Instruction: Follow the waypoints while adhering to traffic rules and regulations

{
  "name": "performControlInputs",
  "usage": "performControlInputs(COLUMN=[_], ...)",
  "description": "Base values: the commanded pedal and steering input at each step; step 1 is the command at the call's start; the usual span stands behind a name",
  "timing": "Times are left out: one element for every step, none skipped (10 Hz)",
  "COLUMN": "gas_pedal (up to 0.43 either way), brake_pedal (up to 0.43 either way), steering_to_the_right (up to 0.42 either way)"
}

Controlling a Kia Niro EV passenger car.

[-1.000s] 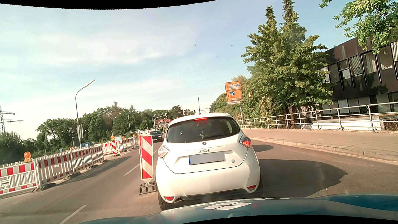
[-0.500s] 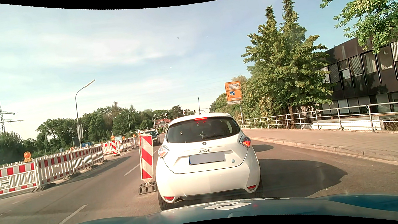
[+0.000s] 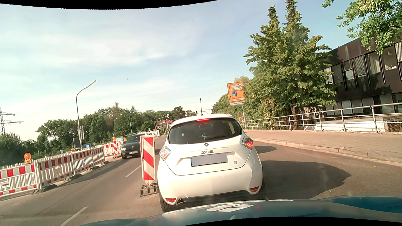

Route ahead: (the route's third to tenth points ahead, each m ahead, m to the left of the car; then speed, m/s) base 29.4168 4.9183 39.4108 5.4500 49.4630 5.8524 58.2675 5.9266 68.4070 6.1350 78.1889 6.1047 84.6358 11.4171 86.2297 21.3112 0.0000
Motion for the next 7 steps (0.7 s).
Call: performControlInputs(gas_pedal=[0.000, 0.000, 0.000, 0.000, 0.000, 0.000, 0.000], brake_pedal=[0.280, 0.280, 0.274, 0.280, 0.280, 0.274, 0.274], steering_to_the_right=[-0.017, -0.017, -0.017, -0.016, -0.016, -0.017, -0.017])
